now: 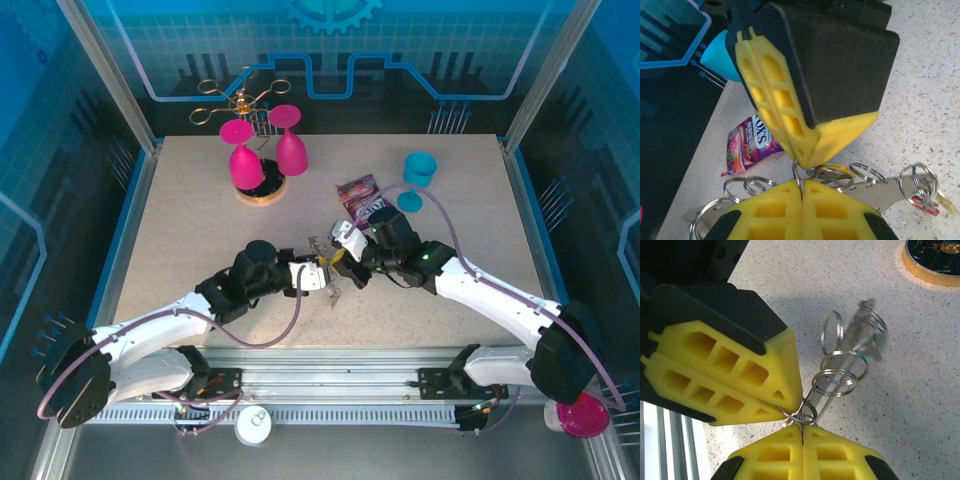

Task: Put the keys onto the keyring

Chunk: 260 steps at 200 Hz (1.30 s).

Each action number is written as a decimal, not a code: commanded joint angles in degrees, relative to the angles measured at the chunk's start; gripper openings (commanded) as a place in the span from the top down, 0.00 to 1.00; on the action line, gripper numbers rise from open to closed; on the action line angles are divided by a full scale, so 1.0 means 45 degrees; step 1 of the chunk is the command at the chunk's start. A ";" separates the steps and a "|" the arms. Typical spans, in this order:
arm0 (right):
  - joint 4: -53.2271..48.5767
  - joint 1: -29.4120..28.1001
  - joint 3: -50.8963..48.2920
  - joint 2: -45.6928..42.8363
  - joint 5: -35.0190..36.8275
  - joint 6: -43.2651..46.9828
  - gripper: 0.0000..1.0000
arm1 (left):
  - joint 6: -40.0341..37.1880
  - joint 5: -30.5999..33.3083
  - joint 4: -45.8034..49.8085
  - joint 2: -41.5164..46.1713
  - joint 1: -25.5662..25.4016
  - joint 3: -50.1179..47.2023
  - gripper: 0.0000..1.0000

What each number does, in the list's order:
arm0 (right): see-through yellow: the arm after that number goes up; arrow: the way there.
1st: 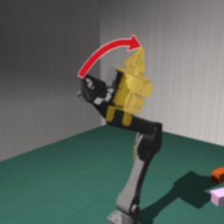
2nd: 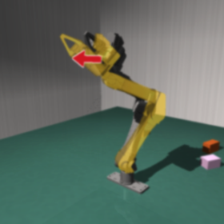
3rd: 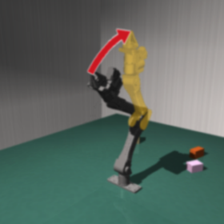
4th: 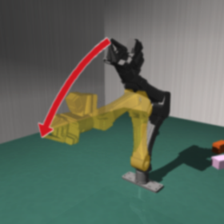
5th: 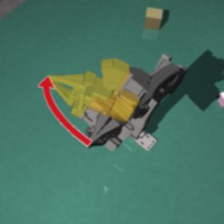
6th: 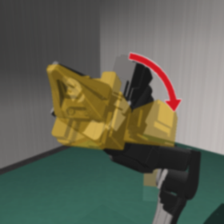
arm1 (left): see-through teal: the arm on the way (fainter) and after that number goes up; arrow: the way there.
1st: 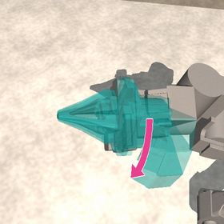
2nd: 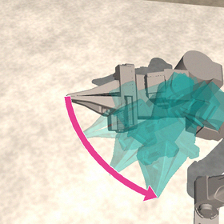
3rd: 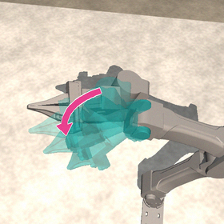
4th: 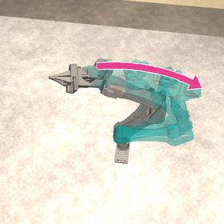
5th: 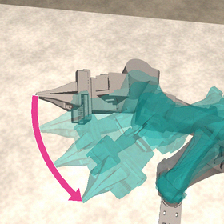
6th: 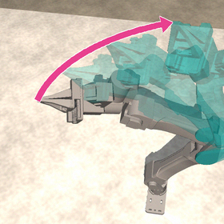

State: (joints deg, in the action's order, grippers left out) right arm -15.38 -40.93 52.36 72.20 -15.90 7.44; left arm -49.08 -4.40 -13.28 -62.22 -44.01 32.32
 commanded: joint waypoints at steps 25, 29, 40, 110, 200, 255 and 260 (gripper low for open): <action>0.0155 0.0410 0.0754 0.0173 -0.0164 -0.0827 1.00 | -0.1124 -0.0050 -0.1604 0.0426 -0.0455 -0.0671 1.00; 0.0156 0.0445 0.0748 0.0189 -0.0188 -0.0860 1.00 | -0.1166 -0.0041 -0.1619 0.0446 -0.0456 -0.0687 1.00; 0.0189 0.0482 0.0778 0.0201 -0.0382 -0.0942 1.00 | -0.1255 -0.0112 -0.1592 0.0466 -0.0458 -0.0725 1.00; 0.0092 0.1682 0.0994 0.0881 -0.1716 -0.1774 1.00 | -0.1657 -0.0720 -0.1530 0.0774 -0.0484 -0.1033 1.00; 0.0569 0.1756 0.0576 0.0465 -0.3376 -0.1574 1.00 | -0.1558 -0.0076 -0.1756 0.0545 -0.0477 -0.1224 1.00; 0.1376 0.1941 0.0659 0.0774 -0.3670 -0.2286 1.00 | -0.1033 -0.0715 -0.1968 0.0699 -0.0467 -0.1272 1.00; 0.1413 0.1978 0.0698 0.0841 -0.3728 -0.2318 1.00 | -0.0999 -0.0764 -0.2005 0.0718 -0.0460 -0.1287 1.00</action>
State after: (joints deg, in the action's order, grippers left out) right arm -15.03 -33.76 54.70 76.09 -31.51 -0.86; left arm -55.40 -2.59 -21.37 -60.03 -44.97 27.90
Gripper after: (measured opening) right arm 0.065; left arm 0.048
